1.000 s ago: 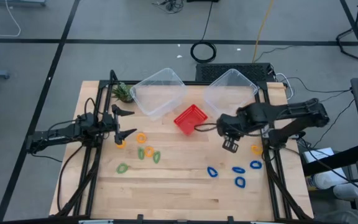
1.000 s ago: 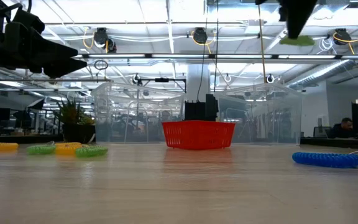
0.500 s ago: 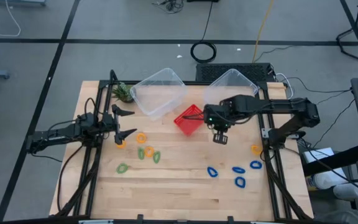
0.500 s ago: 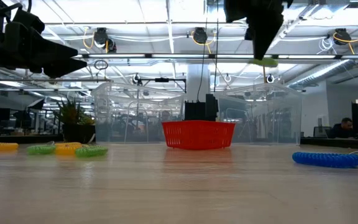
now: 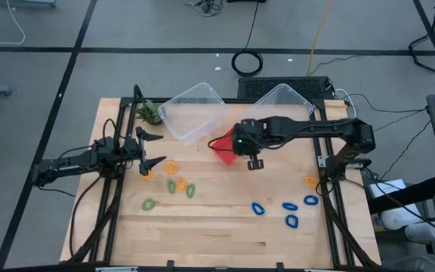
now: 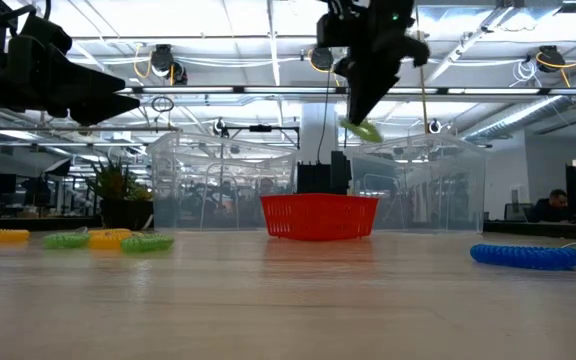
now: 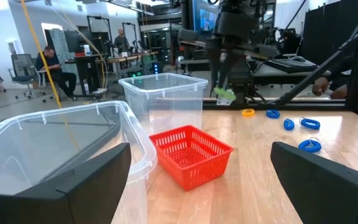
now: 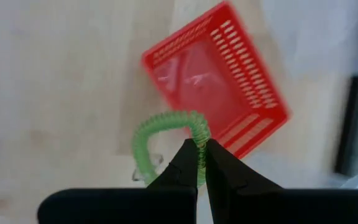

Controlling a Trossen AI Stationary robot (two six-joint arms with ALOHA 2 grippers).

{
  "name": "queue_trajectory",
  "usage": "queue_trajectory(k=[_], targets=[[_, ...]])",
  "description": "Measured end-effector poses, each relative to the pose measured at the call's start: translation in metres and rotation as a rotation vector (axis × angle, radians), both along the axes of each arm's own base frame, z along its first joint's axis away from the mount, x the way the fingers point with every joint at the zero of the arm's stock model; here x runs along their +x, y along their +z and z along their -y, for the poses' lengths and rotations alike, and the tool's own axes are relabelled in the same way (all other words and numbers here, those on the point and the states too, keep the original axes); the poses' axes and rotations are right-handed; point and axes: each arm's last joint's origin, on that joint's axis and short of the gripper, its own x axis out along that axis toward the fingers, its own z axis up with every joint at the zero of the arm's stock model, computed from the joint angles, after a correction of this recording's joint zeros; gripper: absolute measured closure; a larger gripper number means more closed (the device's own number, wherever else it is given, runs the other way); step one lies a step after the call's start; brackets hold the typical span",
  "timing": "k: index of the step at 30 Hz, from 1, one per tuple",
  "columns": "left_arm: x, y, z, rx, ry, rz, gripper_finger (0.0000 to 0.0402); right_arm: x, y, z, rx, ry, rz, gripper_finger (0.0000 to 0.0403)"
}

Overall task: Sort spring keychains
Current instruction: Put the green spring keychain into the red bin

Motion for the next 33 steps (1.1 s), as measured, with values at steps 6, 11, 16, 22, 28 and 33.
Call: queue_trajectory(k=[6, 11, 16, 22, 28, 33], targets=[[0.0, 0.0, 0.0, 0.0, 0.0, 0.001, 0.0007, 0.017, -0.013, 0.004, -0.147, 0.113, -0.009, 0.0403], [0.0, 0.0, 0.0, 0.0, 0.0, 0.001, 0.0007, 0.03, -0.025, 0.008, -0.283, 0.167, -0.031, 0.0403], [0.0, 0.0, 0.0, 0.0, 0.0, 0.001, 0.0007, 0.04, -0.038, 0.011, -0.362, 0.224, -0.069, 0.0403], [0.0, 0.0, 0.0, 0.0, 0.0, 0.0, 0.0007, 0.051, -0.054, 0.017, -0.401, 0.253, -0.096, 0.0403], [0.0, 0.0, 0.0, 0.0, 0.0, 0.001, 0.0007, 0.061, -0.069, 0.018, -0.446, 0.306, -0.121, 0.0403], [0.0, 0.0, 0.0, 0.0, 0.0, -0.001, 0.0007, 0.066, -0.087, 0.019, -0.436, 0.325, -0.171, 0.0403]])
